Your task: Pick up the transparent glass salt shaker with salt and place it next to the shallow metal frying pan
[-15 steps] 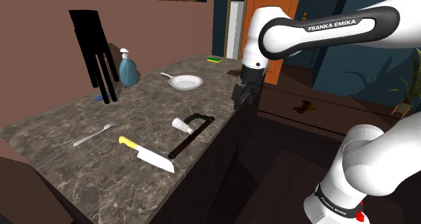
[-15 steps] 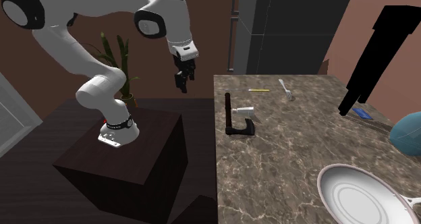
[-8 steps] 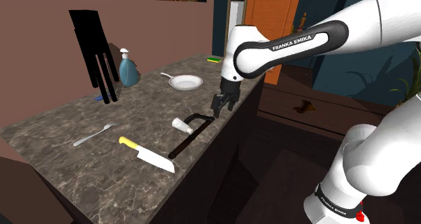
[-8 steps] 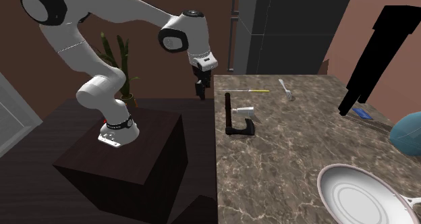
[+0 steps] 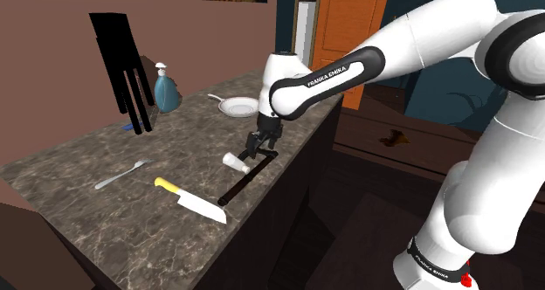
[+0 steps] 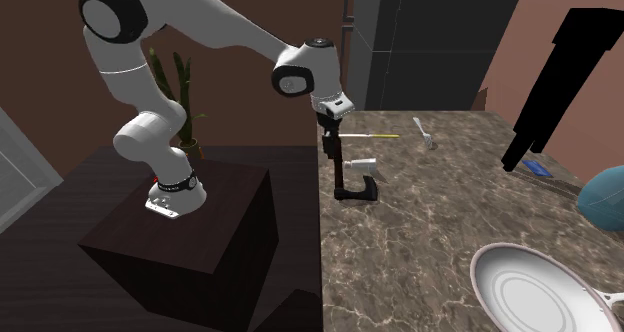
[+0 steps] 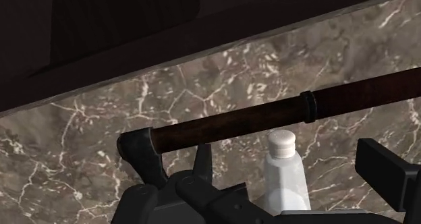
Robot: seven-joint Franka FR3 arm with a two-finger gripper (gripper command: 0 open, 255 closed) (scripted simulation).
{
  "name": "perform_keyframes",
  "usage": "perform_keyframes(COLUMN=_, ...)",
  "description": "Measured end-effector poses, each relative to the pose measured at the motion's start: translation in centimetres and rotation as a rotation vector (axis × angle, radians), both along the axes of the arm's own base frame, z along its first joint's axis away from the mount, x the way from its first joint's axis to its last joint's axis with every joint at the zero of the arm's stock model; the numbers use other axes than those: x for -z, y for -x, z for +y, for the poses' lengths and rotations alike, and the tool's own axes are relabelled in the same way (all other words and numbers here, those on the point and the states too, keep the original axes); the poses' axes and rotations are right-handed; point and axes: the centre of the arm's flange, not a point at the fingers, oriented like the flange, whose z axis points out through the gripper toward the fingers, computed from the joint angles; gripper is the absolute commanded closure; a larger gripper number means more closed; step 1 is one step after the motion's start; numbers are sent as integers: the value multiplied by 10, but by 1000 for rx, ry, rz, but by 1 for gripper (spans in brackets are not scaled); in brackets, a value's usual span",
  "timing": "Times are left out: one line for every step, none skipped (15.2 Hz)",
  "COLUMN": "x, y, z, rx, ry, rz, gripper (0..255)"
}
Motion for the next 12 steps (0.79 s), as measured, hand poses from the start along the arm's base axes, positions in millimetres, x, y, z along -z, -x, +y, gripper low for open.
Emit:
perform_keyframes(x=8, y=-8, z=4, rx=-3, ry=2, rz=-8, gripper=0)
perform_keyframes(x=12, y=-17, z=9, rx=-7, ry=4, rz=-16, gripper=0)
perform_keyframes(x=22, y=-26, z=14, rx=-10, ry=6, rz=-24, gripper=0)
perform_keyframes(x=26, y=-39, z=19, rx=-13, ry=9, rz=-31, gripper=0)
perform_keyframes(x=33, y=-47, z=22, rx=-16, ry=11, rz=-39, gripper=0)
perform_keyframes(x=39, y=-57, z=26, rx=-20, ry=12, rz=-48, gripper=0)
perform_keyframes(x=44, y=-64, z=29, rx=-22, ry=14, rz=-55, gripper=0)
perform_keyframes(x=48, y=-71, z=32, rx=-24, ry=15, rz=-58, gripper=0)
perform_keyframes(x=54, y=-73, z=34, rx=-24, ry=16, rz=-60, gripper=0)
perform_keyframes(x=59, y=-75, z=35, rx=-25, ry=16, rz=-61, gripper=0)
perform_keyframes(x=64, y=-76, z=34, rx=-25, ry=16, rz=-62, gripper=0)
perform_keyframes(x=68, y=-79, z=35, rx=-25, ry=16, rz=-62, gripper=0)
